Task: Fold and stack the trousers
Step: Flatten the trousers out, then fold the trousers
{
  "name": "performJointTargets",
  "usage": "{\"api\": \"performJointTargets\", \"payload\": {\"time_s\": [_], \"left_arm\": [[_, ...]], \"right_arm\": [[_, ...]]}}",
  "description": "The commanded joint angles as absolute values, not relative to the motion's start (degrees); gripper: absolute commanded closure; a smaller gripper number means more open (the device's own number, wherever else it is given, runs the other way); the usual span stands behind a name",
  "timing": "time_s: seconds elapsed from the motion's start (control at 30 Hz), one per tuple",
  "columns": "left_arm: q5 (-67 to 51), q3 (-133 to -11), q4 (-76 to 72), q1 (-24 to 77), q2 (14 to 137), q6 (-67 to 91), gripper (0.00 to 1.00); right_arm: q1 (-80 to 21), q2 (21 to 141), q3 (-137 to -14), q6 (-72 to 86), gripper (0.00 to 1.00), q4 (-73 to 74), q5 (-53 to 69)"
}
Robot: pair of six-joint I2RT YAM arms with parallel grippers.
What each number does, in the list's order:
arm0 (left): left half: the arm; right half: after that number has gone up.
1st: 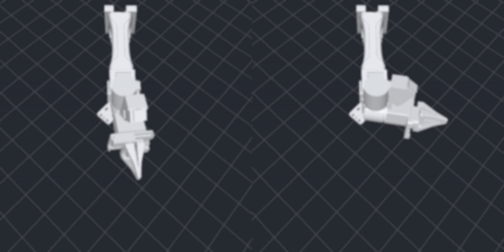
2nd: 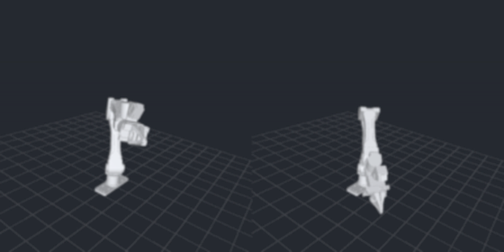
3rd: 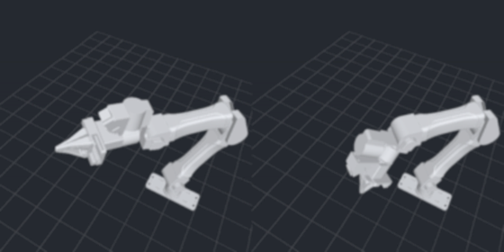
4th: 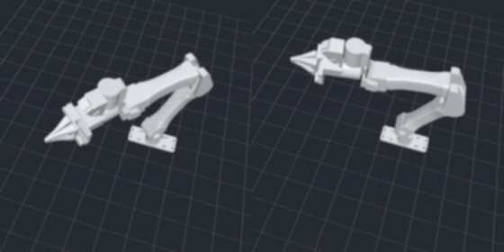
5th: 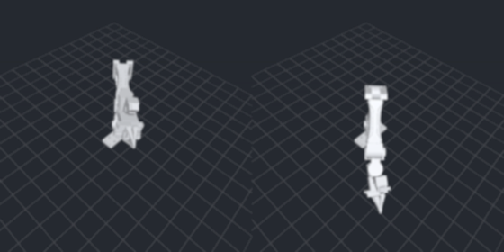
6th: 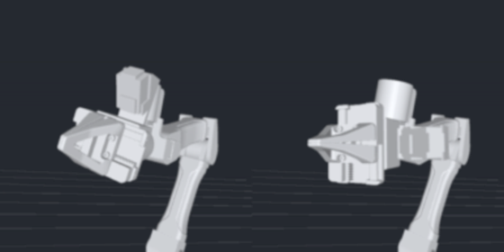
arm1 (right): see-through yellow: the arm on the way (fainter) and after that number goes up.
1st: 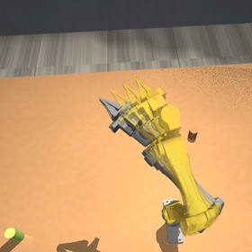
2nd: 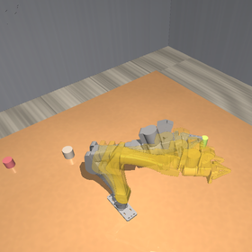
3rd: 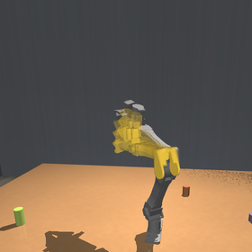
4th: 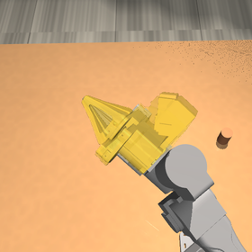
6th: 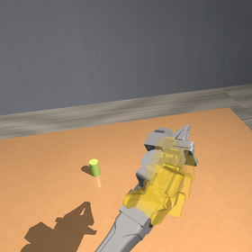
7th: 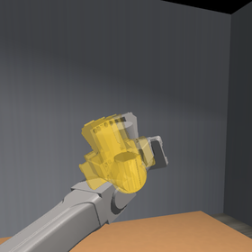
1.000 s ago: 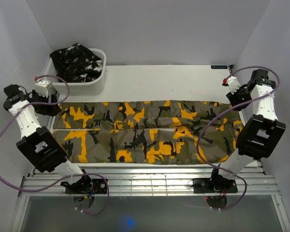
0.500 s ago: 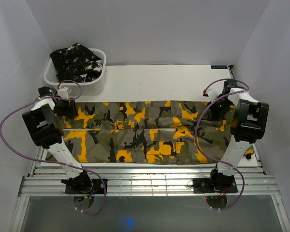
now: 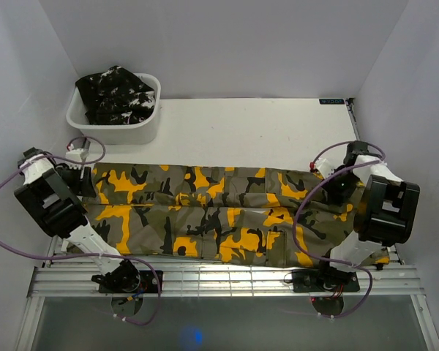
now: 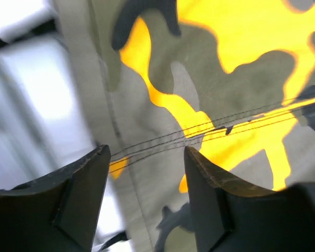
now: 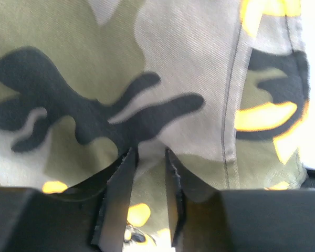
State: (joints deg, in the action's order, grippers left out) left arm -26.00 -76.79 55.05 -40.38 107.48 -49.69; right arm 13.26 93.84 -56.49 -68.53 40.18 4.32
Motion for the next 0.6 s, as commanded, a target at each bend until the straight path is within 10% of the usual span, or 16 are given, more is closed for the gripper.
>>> {"api": "performJointTargets", "payload": {"time_s": [0.0,0.13,0.57], "left_arm": [[-37.0,-88.2,63.0,-39.6,102.7,-58.9,0.26],[-48.8,-101.5,63.8,-39.5,107.6,-61.1,0.25],[-46.7,-113.5,66.5,-31.0,129.0,-83.3,0.23]], "right_arm": [[14.9,93.5,-67.6,-73.7,0.56,46.2,7.5],[16.0,99.7,-82.2,-74.3,0.28,52.1,9.4],[22.5,115.9,-93.7,-85.4,0.26,57.7,8.3]]}}
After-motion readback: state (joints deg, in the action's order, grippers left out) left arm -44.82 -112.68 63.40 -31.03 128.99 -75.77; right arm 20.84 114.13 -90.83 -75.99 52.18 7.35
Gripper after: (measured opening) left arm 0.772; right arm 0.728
